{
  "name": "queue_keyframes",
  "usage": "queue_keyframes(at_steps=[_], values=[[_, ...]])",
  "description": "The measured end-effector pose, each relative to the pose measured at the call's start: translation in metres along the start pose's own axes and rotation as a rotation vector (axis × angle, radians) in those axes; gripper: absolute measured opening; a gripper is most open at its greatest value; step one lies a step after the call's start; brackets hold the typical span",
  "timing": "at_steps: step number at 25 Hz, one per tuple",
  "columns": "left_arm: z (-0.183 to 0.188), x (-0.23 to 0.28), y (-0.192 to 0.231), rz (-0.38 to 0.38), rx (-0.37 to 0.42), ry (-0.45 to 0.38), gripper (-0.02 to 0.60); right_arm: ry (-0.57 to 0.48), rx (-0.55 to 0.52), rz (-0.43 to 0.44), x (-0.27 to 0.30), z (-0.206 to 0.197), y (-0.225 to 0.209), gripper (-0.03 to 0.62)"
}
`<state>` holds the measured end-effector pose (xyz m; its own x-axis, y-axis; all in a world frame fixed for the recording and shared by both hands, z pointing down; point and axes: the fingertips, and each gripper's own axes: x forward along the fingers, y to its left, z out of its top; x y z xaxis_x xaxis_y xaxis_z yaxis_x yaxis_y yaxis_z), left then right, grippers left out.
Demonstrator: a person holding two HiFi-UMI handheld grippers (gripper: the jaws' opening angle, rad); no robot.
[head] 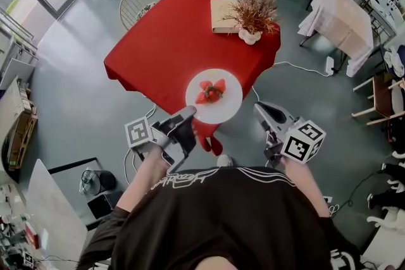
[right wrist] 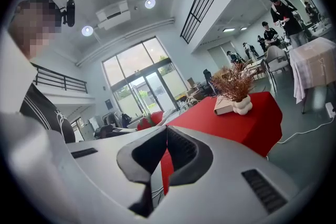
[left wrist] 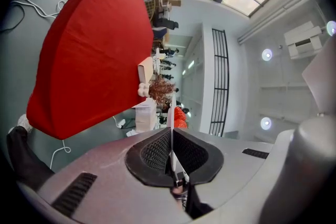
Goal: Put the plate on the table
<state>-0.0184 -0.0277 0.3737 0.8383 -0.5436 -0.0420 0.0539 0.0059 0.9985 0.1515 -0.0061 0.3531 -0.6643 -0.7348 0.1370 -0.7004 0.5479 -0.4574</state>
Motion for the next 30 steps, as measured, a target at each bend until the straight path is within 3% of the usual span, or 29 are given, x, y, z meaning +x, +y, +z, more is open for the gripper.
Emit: queue_keyframes(at_steps=[14, 22, 30], values=[[0.007, 0.003, 0.004, 0.016, 0.041, -0.080, 0.015, -0.002, -0.009, 0.103, 0.022, -0.003, -0.012, 0.008], [0.053, 0.026, 0.006, 0.037, 0.014, -0.127, 0.015, 0.055, 0.032, 0.117, 0.062, 0.014, -0.041, 0.008], [0.084, 0.040, 0.015, 0.052, -0.008, -0.106, 0.015, 0.079, 0.061, 0.095, 0.090, 0.013, -0.054, 0.008]])
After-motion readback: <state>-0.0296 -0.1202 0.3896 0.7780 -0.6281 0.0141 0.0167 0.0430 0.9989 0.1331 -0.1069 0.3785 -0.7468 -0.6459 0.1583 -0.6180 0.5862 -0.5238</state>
